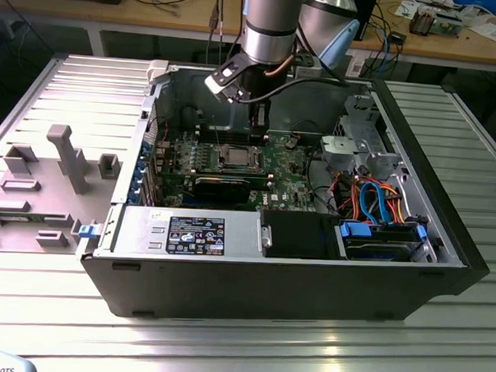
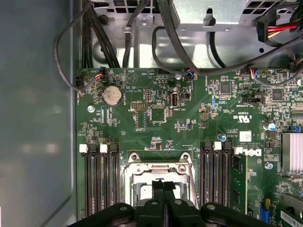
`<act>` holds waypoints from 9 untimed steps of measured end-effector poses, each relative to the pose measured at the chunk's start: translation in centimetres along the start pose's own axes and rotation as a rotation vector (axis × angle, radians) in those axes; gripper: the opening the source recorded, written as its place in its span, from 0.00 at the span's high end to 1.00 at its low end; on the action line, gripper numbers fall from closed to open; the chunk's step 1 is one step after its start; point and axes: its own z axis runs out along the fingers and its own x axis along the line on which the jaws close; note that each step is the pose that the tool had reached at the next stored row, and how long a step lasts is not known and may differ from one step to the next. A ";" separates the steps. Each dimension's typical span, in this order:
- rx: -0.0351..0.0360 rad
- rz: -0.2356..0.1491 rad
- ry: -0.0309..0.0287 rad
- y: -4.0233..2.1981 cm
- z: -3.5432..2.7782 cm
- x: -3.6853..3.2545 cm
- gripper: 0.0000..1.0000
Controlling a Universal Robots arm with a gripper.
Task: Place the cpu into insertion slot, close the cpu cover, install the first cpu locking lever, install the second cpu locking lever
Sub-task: 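Close the cpu cover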
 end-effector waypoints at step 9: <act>0.0003 0.000 0.0001 -0.11 0.07 0.00 0.89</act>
